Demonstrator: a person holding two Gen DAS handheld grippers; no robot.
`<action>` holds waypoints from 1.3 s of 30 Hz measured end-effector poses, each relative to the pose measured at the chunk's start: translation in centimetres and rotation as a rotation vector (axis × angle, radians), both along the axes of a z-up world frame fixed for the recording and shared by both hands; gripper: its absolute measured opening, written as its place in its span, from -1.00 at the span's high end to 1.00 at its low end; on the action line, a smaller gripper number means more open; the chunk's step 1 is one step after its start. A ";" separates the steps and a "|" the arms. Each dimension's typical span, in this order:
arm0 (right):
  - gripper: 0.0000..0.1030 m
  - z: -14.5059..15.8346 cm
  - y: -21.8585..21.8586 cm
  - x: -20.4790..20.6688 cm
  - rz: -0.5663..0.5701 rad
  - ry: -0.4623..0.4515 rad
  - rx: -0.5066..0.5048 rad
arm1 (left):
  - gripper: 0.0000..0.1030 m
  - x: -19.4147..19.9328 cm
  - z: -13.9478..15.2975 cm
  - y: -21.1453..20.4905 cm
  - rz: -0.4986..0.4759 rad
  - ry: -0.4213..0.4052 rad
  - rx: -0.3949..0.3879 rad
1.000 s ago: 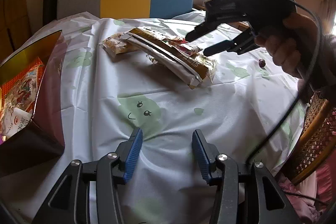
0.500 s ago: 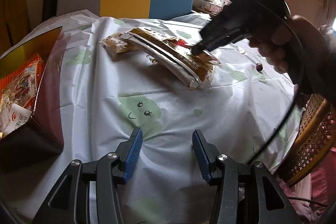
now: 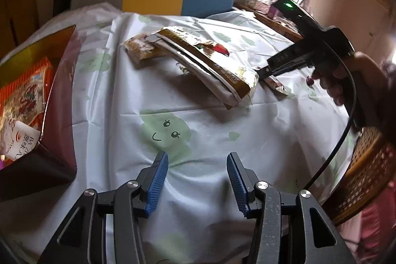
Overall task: Organize snacks
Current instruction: 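Grasp the pink rose-print candy with the right gripper while the left gripper grasps the white-gold stick pack, then lift the white-gold stick pack with the left gripper toward the gold box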
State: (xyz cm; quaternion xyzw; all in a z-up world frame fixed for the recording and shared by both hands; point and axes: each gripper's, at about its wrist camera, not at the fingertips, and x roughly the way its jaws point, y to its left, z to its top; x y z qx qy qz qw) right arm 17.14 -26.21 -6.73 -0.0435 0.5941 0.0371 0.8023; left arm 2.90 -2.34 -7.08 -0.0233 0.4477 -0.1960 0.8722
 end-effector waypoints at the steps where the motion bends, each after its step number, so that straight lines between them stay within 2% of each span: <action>1: 0.44 0.1 -0.2 0.1 -0.010 0.004 0.008 | 0.03 0.4 0.2 0.0 0.014 0.014 0.002; 7: 0.39 0.5 -0.2 0.1 -0.013 0.021 0.006 | 0.03 2.7 2.1 0.1 0.069 0.051 -0.013; 13: 0.39 1.0 0.6 -1.1 -0.003 0.031 -0.016 | 0.03 7.0 3.3 -0.4 0.127 0.112 -0.096; 16: 0.39 0.9 1.3 -1.5 0.011 0.031 -0.041 | 0.01 8.9 3.6 -1.1 0.146 0.117 -0.108; 19: 0.39 1.0 2.0 -2.2 0.033 0.028 -0.071 | -0.08 10.7 3.3 -1.6 0.173 0.139 -0.127; 27: 0.39 0.5 3.5 -2.4 0.057 0.027 -0.096 | -0.08 14.1 1.5 -2.9 0.218 0.189 -0.146; 28: 0.39 0.3 3.8 -2.2 0.059 0.028 -0.098 | -0.04 14.3 1.2 -3.0 0.222 0.195 -0.146; 29: 0.39 0.2 4.0 -1.9 0.062 0.028 -0.100 | 0.13 14.7 0.7 -3.1 0.225 0.210 -0.150; 32: 0.43 0.0 4.3 -1.9 0.072 0.027 -0.101 | 0.41 14.4 0.6 -2.7 0.224 0.190 -0.174; 34: 0.47 -0.2 4.6 -1.8 0.080 0.026 -0.100 | 0.46 14.0 0.7 -2.2 0.219 0.190 -0.190; 39: 0.48 -0.6 5.5 -1.9 0.098 0.019 -0.113 | 0.52 11.5 1.6 -1.2 0.165 0.175 -0.120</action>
